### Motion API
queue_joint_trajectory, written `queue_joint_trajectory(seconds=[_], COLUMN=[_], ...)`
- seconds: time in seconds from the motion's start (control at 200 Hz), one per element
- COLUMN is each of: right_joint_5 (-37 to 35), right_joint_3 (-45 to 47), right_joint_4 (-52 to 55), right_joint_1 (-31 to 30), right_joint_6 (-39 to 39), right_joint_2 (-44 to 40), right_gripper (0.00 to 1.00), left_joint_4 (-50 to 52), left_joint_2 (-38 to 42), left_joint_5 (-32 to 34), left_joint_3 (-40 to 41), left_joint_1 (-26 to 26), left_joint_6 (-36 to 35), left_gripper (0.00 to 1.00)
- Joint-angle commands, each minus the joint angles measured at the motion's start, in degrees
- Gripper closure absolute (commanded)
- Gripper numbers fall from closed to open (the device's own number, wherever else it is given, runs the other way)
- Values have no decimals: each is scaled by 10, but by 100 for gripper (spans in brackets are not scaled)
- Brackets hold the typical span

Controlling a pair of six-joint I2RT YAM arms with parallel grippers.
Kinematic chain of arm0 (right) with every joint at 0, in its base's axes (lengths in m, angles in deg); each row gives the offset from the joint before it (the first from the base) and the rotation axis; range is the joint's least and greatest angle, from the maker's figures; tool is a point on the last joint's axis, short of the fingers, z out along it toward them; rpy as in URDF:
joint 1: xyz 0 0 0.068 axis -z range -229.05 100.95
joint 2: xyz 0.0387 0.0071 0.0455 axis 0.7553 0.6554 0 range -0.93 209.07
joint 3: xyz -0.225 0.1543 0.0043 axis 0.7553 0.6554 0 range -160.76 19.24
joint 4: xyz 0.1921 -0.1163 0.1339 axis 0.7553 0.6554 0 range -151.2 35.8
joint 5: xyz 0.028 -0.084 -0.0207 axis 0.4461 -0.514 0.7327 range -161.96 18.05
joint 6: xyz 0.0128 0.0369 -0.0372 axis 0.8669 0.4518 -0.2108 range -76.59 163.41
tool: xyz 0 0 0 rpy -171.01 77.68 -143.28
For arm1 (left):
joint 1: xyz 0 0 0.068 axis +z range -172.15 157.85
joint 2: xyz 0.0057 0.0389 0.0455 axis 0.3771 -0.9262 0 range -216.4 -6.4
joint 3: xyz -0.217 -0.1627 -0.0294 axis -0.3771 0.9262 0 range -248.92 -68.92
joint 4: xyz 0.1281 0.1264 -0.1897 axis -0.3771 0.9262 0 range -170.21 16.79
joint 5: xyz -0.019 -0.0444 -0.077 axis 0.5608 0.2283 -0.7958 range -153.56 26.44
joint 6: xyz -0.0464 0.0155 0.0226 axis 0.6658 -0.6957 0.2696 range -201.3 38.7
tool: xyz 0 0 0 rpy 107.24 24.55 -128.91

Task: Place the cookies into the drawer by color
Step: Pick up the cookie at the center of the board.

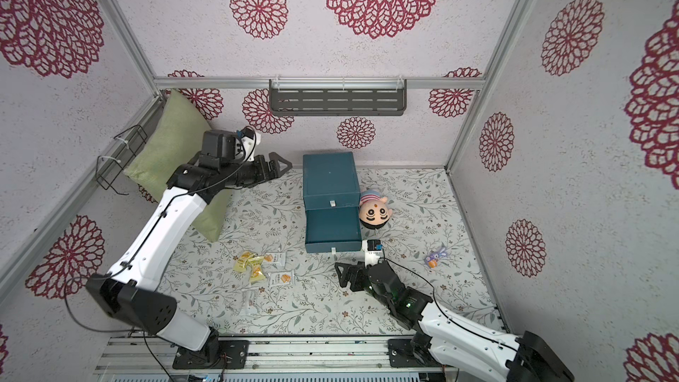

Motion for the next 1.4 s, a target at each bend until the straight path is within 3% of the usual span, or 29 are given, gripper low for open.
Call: queue_joint_trajectory(seconds=[0.0,0.205,0.43,0.595,0.895,1.136,1.396], right_joint_5=[38,86,125,145,145,136,215], right_joint_3=[0,7,-8,-21,-16,-57,-59], right_joint_4=[65,80,73,50,54,87,99], right_joint_1=[33,92,128,132,133,135,126], right_joint_6=[-53,-86,-125,-139,-136,-198,-196], right_joint_2=[-18,-18,54,101,103,170,196], right_gripper=[5,6,6,7,8,8,16], left_joint_4=[-51,-107,-99,-76,-98,-121,-148], left_joint_2=[76,229,330,355,383,367,340], left_joint_5=[25,63,93,117,110,98,78], left_joint_3=[125,338,460,491,520,522,533], left_joint_1=[3,2,2,3,2,2,2], left_joint_6=[39,99,127,129,134,122,124], left_gripper=[3,3,3,3,3,2,3])
